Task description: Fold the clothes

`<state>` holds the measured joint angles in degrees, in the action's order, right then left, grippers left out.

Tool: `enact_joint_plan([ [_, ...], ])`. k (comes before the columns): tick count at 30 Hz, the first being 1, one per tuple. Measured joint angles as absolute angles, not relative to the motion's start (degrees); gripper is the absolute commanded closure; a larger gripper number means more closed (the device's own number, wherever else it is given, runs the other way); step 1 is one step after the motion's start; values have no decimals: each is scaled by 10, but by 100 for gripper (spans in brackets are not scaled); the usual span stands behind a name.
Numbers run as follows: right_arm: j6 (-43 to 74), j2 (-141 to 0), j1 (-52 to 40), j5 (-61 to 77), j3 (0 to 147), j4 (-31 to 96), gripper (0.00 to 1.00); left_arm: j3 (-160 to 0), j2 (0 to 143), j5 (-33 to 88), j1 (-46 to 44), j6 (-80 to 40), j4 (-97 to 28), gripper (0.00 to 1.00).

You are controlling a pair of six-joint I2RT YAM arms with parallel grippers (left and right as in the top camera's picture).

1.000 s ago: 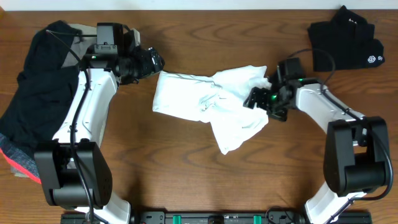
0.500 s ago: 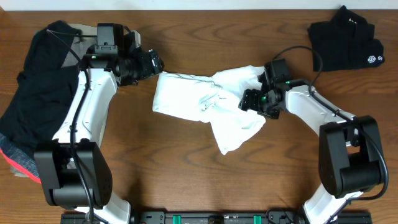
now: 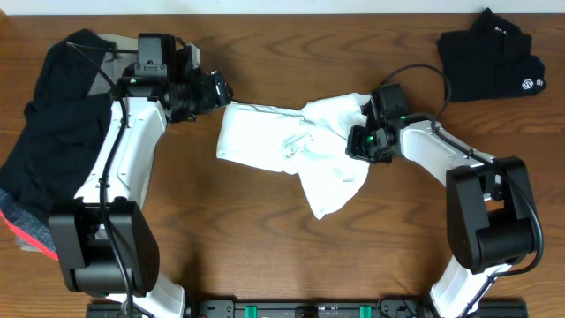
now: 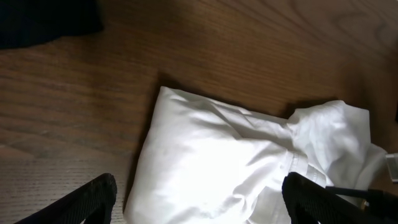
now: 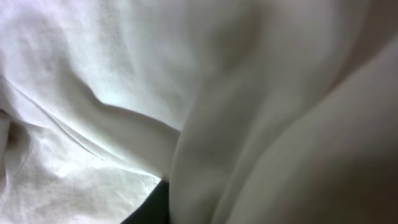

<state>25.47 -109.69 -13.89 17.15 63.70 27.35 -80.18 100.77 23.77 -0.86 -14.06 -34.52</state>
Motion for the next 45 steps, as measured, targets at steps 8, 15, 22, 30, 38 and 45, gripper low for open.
enact_joint_plan([
  [8,225,-1097,-146,171,639,289,99,-802,1008,237,-9,-141,-349,14],
  [15,202,-1097,-88,204,643,338,99,-802,1008,236,-9,-140,-358,13],
  [22,152,-1097,40,221,666,403,99,-802,1008,229,-9,-138,-358,14],
  [30,96,-1097,98,225,723,481,99,-802,1008,223,-9,-136,-363,14],
  [38,67,-1070,47,246,839,535,99,-802,1008,222,-9,-136,-367,13],
  [45,82,-1057,-113,227,895,484,99,-802,1008,221,-9,-136,-367,14],
])
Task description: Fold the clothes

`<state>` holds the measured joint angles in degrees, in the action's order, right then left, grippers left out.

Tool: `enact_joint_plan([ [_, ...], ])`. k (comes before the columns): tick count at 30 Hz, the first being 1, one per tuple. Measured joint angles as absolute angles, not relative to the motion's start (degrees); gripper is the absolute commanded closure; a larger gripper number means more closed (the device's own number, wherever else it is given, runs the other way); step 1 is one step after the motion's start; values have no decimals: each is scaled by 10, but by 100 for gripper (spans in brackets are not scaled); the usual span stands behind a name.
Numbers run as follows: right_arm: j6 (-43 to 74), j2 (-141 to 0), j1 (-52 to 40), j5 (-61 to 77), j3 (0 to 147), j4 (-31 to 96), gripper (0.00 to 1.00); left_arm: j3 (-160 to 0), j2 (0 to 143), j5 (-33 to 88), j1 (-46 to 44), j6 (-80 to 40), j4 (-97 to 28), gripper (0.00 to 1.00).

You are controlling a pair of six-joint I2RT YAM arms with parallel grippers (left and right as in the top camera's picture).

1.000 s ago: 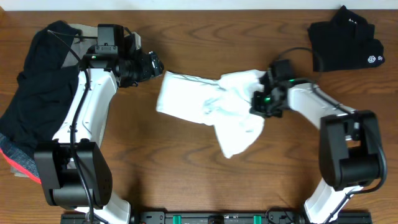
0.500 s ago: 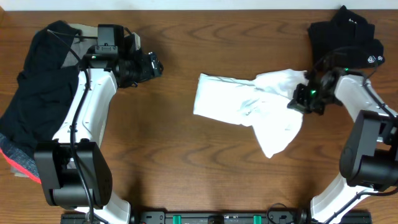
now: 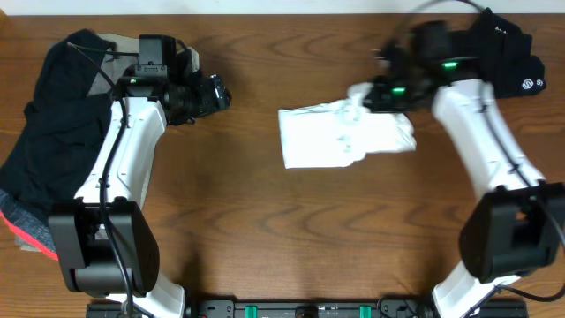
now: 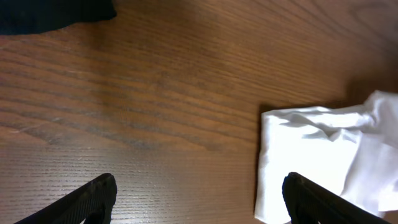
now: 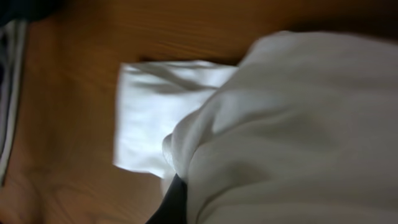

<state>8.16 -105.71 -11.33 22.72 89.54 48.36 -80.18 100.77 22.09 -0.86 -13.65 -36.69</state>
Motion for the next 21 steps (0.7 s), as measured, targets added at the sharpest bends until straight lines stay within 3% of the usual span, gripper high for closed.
enact_joint_plan([
  [9,120,-1078,-285,165,896,451,99,-802,1008,221,-9,-136,-368,14],
  [21,134,-1111,-298,130,902,462,99,-802,1008,204,-8,-134,-366,13],
])
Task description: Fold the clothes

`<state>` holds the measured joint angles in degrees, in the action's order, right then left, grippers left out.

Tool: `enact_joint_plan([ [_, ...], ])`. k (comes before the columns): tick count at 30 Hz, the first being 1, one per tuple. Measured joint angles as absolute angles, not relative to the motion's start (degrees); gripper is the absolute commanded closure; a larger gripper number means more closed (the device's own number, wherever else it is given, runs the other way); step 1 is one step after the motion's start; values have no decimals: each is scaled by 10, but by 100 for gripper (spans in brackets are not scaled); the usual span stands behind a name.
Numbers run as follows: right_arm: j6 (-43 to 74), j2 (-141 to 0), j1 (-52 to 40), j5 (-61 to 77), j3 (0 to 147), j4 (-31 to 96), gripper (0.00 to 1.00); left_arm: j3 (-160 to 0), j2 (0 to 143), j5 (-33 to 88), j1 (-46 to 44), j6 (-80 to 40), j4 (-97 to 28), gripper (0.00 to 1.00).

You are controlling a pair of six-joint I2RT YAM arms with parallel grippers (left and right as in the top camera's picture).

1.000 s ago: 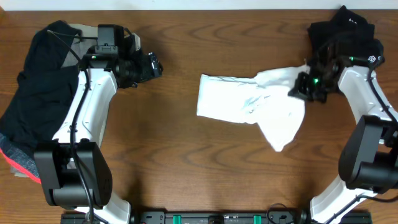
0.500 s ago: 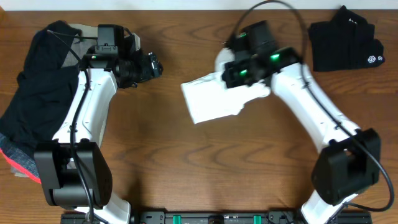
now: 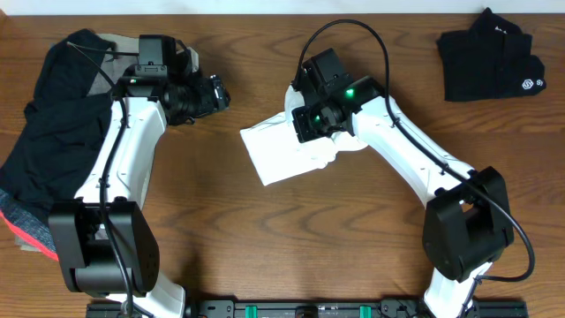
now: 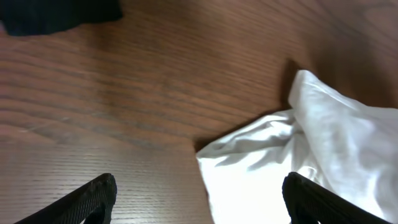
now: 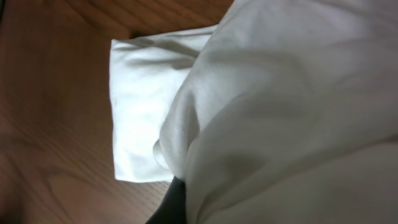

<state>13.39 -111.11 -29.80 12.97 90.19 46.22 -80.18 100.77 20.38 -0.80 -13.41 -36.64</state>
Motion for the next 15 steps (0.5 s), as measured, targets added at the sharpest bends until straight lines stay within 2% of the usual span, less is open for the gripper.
enact_joint_plan([
  [5,123,-1111,-303,102,913,472,96,-802,1008,190,10,-135,-351,13],
  [7,107,-1111,-313,84,914,468,83,-802,1008,187,28,-135,-345,13],
  [9,79,-1112,-330,70,914,456,64,-802,1008,184,46,-135,-343,13],
  [10,64,-1113,-342,65,915,448,59,-802,1008,182,55,-135,-343,13],
  [12,39,-1117,-366,57,916,435,51,-802,1008,178,70,-135,-342,13],
  [15,11,-1131,-403,52,919,424,49,-802,1008,178,86,-135,-343,13],
])
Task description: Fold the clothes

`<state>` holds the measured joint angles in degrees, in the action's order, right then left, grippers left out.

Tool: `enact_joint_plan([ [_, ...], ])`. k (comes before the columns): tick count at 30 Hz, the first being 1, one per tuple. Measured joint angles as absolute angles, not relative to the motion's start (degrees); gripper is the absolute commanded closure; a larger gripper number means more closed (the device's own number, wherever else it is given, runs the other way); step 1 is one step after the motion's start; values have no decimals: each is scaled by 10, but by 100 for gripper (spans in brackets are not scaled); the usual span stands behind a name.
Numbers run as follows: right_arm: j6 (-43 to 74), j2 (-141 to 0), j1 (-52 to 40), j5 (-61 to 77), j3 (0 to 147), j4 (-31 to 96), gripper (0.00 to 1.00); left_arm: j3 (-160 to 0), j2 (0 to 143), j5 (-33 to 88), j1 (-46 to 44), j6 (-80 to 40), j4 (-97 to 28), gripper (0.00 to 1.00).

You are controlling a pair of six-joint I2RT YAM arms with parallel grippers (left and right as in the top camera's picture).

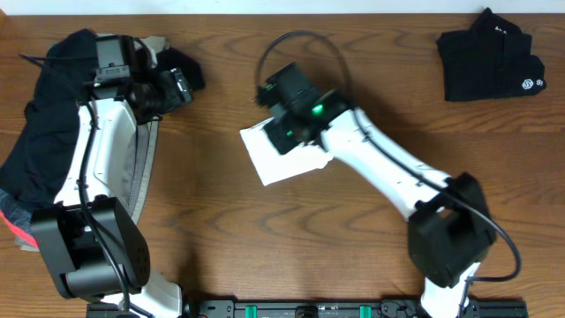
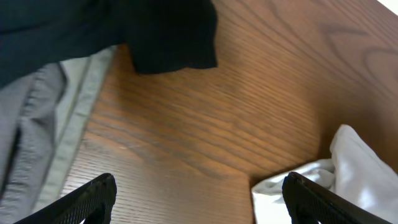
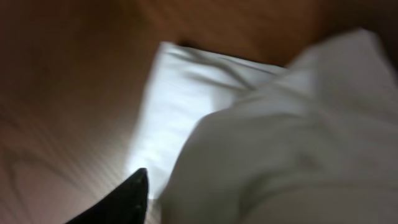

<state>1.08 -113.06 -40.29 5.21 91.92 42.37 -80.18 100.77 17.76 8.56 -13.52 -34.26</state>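
Observation:
A white garment (image 1: 296,161) lies near the table's middle as a small folded packet, also seen at the lower right in the left wrist view (image 2: 351,168). My right gripper (image 1: 277,131) sits low over its far left part. In the right wrist view one black finger (image 3: 124,199) stands apart from the top fold (image 3: 292,137). The flat lower layer (image 3: 180,93) shows between them, and cloth hides the other finger. My left gripper (image 1: 181,86) is open over bare wood beside the dark clothes pile (image 1: 44,132), with nothing between its fingers (image 2: 87,199).
A folded black garment (image 1: 490,53) lies at the far right corner. The left pile holds dark cloth (image 2: 124,31) and a grey piece (image 2: 43,130), which runs under my left arm (image 1: 141,168). Red cloth shows at the left edge.
My left gripper has moved back left to the dark pile's edge. My right gripper shifted slightly left over the white packet, and its visible finger now stands off the cloth. The packet lies where it was.
The white garment lay spread and crumpled mid-table with my right gripper shut on its right part. Then it was narrower and further right, held near the far side. Then it lay as a compact packet at the middle, and now the grip has loosened.

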Motion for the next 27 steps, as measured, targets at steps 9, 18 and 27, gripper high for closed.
enact_joint_plan([
  [9,-3,-1144,-416,49,935,443,39,-802,1008,176,98,-135,-342,13],
  [18,12,-1138,-361,49,1046,522,36,-802,1008,176,98,-135,-342,13],
  [27,137,-1108,-260,100,1056,568,35,-802,1008,176,98,-135,-342,13],
])
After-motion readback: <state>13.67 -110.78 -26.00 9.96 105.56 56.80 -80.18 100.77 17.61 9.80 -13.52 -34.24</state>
